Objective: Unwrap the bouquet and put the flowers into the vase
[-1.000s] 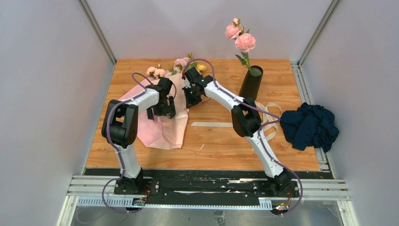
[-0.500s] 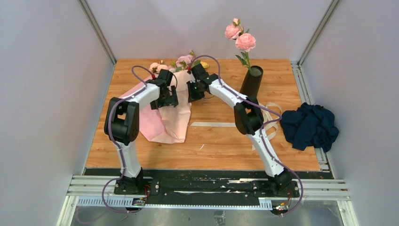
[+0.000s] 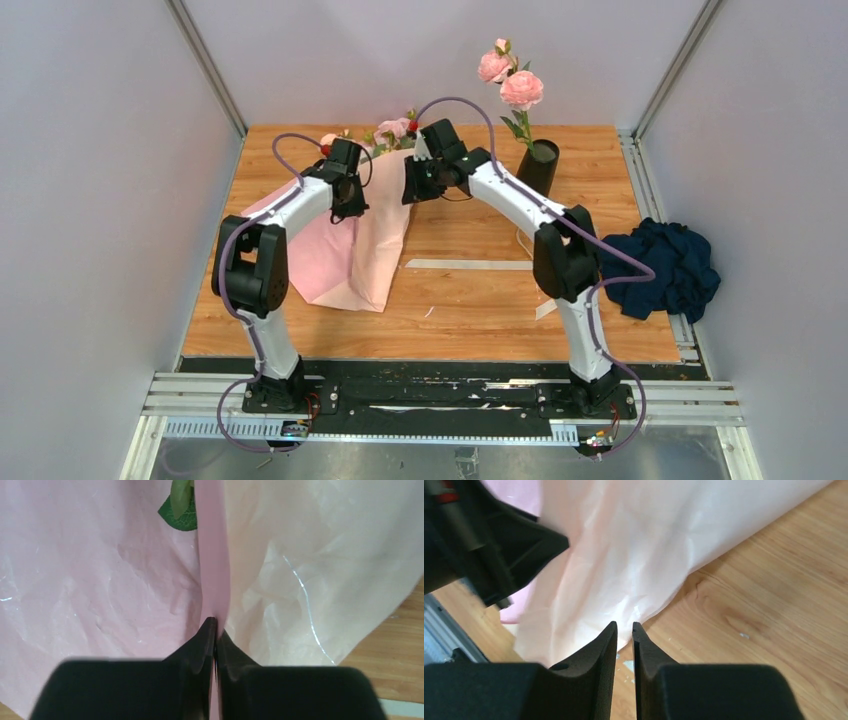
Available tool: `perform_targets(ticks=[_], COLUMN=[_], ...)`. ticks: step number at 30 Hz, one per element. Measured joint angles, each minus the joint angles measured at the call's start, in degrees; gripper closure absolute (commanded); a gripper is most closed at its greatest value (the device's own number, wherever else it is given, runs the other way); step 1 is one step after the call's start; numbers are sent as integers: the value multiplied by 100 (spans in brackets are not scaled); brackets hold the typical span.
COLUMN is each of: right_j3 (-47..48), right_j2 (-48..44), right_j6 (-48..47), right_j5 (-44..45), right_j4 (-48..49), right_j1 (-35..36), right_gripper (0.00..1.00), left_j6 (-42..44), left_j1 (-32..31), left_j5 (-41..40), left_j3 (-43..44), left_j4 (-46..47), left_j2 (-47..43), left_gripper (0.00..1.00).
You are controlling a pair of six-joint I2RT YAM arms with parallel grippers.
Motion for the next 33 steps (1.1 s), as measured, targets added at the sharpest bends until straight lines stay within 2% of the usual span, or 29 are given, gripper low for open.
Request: perform_targets(ticks=[1, 12, 19, 24, 33], right_j3=[-96, -1346, -2138, -2297, -2518], right_j2=[-205, -2059, -3123, -3650, -4662], right_j6=[-26, -114, -66, -42, -9], right_j5=[-7, 280, 896, 1410, 2494], right_j4=[44, 160, 140, 155, 155], right_j1=[0, 0, 0, -11, -24], right_gripper=[79, 79, 79, 79, 78], left_j6=[26, 74, 299, 717, 1207], left_j1=[0, -278, -1102, -1751, -2459], left_j5=[55, 479, 713, 1029, 1488], left_j3=[0, 0, -2, -22, -66], left_j4=[-2, -63, -234, -415, -785], left_j2=[-48, -1064, -1475, -1360, -1290], left_gripper=[100, 100, 100, 100, 100])
